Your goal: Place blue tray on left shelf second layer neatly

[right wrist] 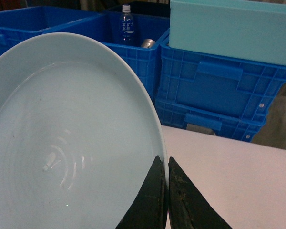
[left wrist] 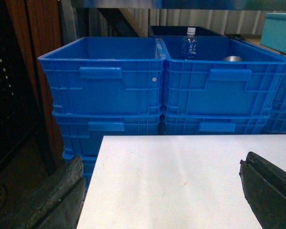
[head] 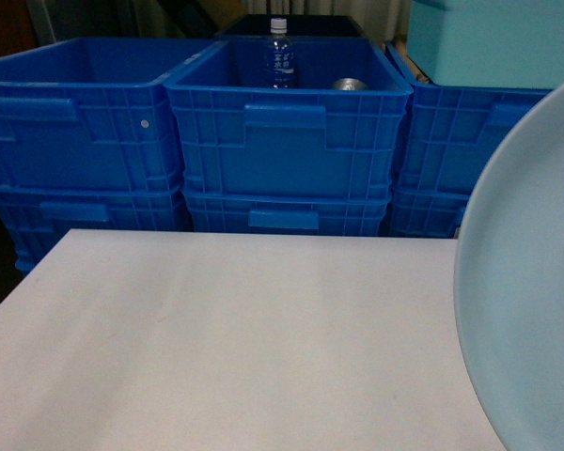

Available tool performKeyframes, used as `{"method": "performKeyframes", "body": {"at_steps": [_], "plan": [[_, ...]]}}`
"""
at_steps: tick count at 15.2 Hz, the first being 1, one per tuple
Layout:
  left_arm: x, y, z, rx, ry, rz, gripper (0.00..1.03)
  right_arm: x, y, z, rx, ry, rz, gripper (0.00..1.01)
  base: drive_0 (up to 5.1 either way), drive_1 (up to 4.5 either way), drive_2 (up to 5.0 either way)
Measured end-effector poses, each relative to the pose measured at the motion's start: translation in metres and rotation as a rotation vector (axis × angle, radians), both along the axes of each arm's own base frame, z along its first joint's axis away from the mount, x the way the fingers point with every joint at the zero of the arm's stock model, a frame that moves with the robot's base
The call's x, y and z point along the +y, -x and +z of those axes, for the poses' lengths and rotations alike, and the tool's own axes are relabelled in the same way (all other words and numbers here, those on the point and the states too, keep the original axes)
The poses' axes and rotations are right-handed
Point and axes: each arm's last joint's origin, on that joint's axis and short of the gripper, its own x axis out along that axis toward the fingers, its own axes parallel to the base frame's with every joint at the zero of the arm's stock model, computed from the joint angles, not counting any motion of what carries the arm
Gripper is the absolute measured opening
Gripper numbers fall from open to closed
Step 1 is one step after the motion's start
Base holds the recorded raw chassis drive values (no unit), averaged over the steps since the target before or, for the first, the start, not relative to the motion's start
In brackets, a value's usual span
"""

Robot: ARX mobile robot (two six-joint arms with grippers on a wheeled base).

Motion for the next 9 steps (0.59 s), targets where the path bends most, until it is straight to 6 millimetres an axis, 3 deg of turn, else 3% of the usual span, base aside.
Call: {"method": "performKeyframes", "body": {"at_steps": [3, 9], "plan": [[0.000, 0.000, 0.000, 0.000, 0.000, 0.000, 0.98, -0.002, 0.012, -0.014, 0.020, -0.003, -0.014, 0.02, 0.0, 0.00, 0.0], [0.000, 0.000, 0.000, 0.000, 0.000, 0.000, 0.98, 0.000, 0.016, -0.017, -0.027, 0.021, -0.012, 0.02, 0.0, 0.00, 0.0]]}}
